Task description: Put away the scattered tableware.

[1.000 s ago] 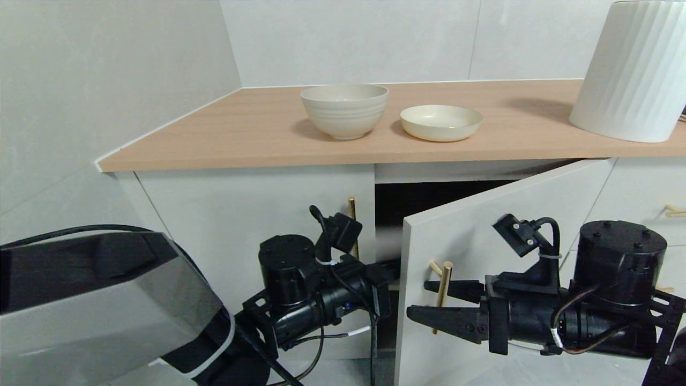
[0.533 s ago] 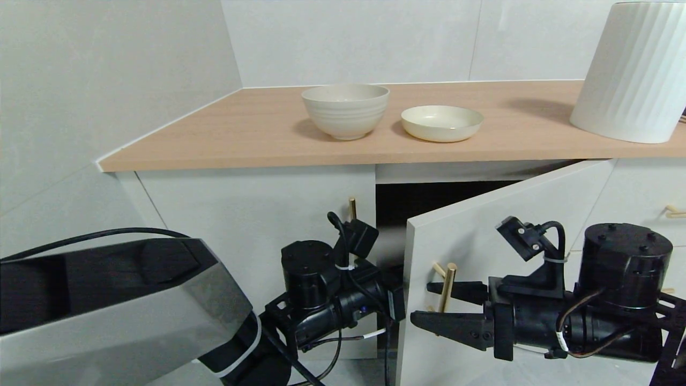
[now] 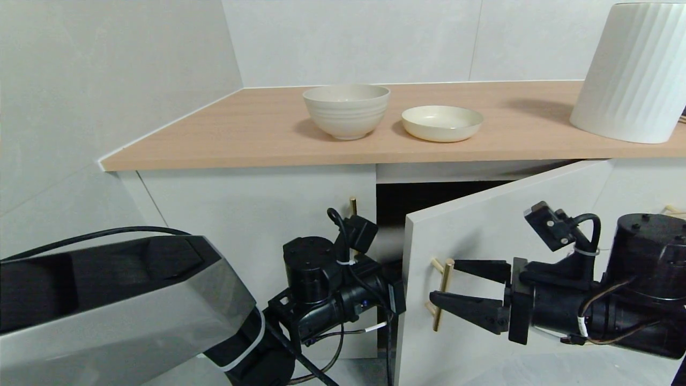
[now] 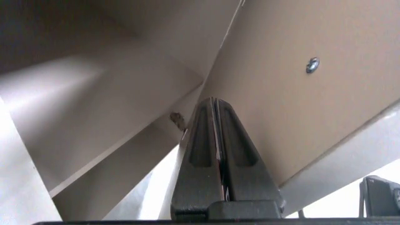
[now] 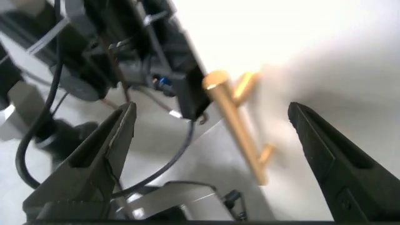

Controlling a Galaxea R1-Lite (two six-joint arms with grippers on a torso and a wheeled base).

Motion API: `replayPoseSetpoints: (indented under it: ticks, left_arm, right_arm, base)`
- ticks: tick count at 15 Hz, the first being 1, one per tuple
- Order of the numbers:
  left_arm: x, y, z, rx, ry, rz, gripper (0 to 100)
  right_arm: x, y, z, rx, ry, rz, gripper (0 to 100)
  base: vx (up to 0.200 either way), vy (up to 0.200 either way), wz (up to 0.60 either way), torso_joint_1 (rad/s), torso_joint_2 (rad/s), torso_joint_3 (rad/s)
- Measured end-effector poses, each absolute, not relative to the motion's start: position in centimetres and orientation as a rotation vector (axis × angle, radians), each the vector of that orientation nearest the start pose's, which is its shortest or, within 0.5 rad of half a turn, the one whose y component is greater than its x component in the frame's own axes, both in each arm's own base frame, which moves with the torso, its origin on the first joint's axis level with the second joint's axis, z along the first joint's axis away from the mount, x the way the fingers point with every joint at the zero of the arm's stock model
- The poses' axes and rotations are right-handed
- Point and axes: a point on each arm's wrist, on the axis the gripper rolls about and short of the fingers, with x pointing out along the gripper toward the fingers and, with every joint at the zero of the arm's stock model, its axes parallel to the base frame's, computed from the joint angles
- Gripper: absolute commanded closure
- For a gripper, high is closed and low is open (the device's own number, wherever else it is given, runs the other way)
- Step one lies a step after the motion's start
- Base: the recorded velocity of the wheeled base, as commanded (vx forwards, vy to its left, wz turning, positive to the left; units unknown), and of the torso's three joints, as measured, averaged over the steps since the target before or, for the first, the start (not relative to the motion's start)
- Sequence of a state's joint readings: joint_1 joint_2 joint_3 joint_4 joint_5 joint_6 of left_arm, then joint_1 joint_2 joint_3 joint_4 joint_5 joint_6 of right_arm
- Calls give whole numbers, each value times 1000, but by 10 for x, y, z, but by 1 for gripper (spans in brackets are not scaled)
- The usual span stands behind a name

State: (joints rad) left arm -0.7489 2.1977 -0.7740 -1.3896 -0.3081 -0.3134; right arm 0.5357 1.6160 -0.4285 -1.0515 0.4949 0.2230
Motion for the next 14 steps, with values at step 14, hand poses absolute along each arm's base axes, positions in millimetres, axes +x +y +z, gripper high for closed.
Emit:
replayPoseSetpoints:
  ticks: [14]
  left_arm:
    - [268,-258,86,-277,191,-1018,100]
  right_arm:
    - [103,88,174,17,515,876,0]
  base:
    - [0,0,0,0,0,0]
